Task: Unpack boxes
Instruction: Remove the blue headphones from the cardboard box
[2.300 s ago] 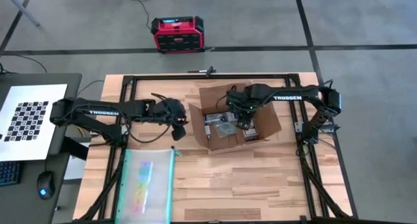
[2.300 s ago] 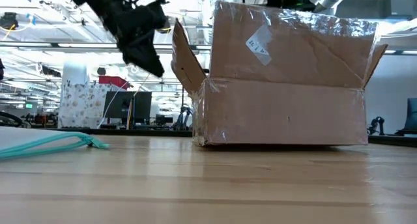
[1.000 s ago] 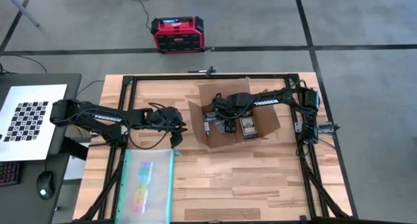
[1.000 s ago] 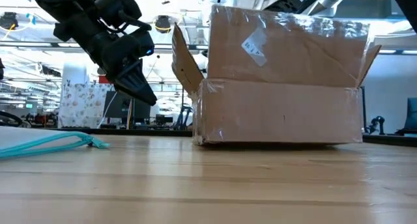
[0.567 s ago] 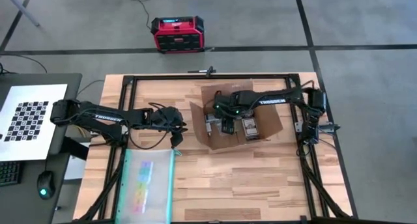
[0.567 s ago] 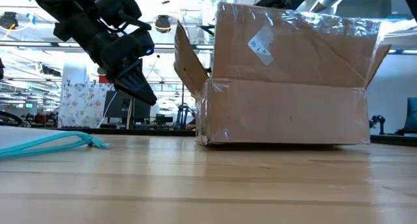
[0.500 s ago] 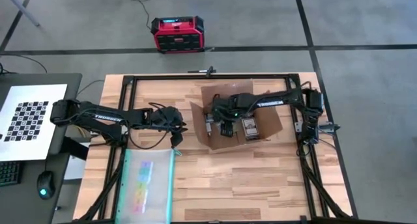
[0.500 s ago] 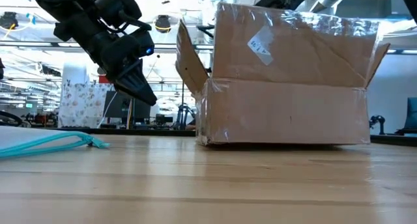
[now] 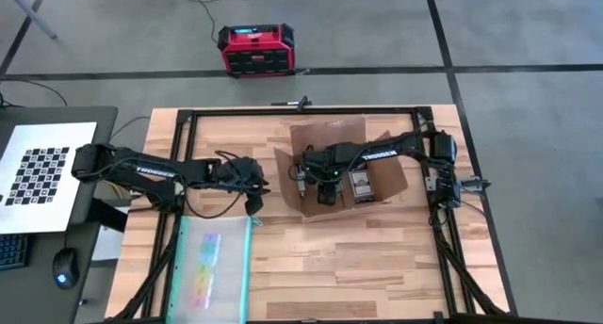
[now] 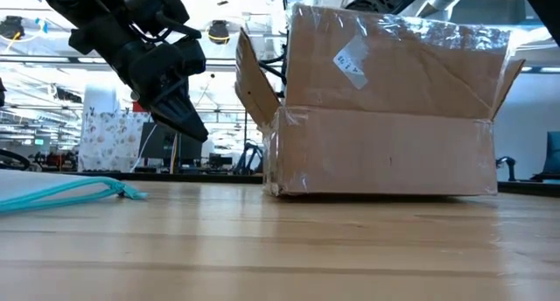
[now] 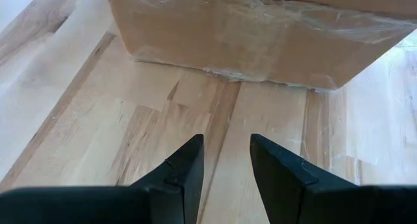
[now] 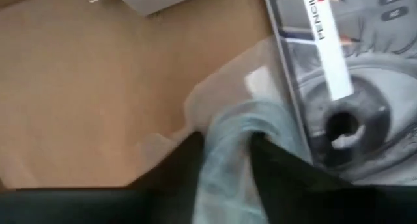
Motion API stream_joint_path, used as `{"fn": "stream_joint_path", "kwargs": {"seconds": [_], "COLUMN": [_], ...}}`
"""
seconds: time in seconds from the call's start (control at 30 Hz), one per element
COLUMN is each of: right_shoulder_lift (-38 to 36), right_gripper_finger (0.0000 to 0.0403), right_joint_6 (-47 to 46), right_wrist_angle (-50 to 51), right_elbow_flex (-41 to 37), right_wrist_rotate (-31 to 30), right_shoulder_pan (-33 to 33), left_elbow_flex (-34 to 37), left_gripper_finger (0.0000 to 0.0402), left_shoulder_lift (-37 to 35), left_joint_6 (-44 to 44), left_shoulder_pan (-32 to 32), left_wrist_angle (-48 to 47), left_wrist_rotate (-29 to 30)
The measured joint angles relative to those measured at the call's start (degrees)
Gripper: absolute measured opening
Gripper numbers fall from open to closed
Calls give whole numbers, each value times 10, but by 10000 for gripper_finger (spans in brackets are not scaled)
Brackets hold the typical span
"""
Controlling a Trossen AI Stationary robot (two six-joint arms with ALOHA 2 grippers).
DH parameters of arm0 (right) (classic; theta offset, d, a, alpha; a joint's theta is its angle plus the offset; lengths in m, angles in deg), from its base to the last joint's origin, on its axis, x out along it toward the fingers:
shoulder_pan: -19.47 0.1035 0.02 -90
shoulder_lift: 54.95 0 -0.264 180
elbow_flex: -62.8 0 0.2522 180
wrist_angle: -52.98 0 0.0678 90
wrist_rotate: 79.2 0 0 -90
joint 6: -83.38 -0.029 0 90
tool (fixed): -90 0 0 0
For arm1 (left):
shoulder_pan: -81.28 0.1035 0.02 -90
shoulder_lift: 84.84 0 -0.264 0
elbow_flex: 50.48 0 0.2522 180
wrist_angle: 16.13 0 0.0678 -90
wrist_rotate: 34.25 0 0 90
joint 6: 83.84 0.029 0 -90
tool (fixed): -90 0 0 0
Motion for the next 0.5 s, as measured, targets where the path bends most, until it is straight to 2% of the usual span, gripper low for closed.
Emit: {"fn": "stream_joint_path", "kwargs": {"seconds": [0.07, 0.13, 0.33, 0.5], "right_shoulder_lift": [0, -6, -49, -125], "right_gripper_finger": [44, 19, 7, 4], "right_joint_6": [-10, -12, -16, -16], "right_wrist_angle": [6, 10, 56, 96], "right_elbow_flex": [-1, -1, 16, 62], "right_wrist_rotate": [4, 4, -17, -44], "right_shoulder_pan": [-3, -4, -5, 0], "left_elbow_flex": [0, 0, 0, -4], "left_gripper_finger": [109, 109, 109, 109], "left_shoulder_lift": [0, 0, 0, 0], "left_joint_6": [0, 1, 14, 4], "left_shoulder_pan": [-1, -1, -1, -1], "left_wrist_angle": [0, 0, 1, -7], "left_wrist_rotate": [0, 0, -1, -27]}}
